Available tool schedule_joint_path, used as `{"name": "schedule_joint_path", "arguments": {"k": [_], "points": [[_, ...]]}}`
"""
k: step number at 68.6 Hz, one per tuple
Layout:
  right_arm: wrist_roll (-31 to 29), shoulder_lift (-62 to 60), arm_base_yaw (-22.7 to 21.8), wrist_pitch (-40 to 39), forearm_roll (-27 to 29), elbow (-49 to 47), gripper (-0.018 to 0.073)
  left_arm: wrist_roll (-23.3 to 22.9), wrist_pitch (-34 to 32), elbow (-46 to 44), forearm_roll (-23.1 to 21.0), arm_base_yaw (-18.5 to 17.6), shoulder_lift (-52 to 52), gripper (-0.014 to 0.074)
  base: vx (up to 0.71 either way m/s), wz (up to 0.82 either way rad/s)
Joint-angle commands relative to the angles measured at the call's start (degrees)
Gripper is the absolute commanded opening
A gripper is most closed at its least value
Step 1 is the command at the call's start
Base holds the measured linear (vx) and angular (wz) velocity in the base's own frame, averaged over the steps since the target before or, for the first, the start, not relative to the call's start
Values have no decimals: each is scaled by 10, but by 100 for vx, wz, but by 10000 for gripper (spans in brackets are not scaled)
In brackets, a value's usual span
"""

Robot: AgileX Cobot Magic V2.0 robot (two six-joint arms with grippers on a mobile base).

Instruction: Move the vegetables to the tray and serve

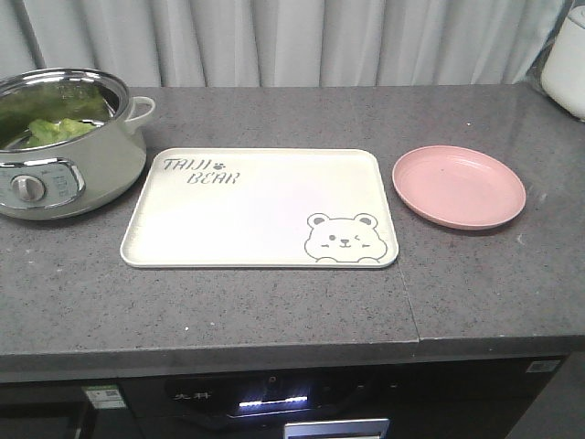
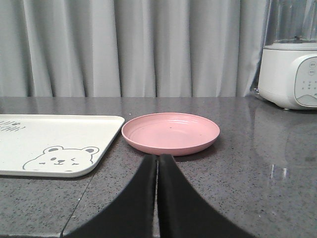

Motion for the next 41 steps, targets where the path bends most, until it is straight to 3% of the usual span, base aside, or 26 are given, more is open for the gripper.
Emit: {"name": "schedule_joint_path", "arguments": {"k": [1,41], "points": [[1,-3,-1,-44,-3,9,-2,-5,-41,15,0,1,-8,-6,2,-1],[1,-3,-1,-44,-3,9,-2,-5,-41,15,0,1,-8,-6,2,-1]]}}
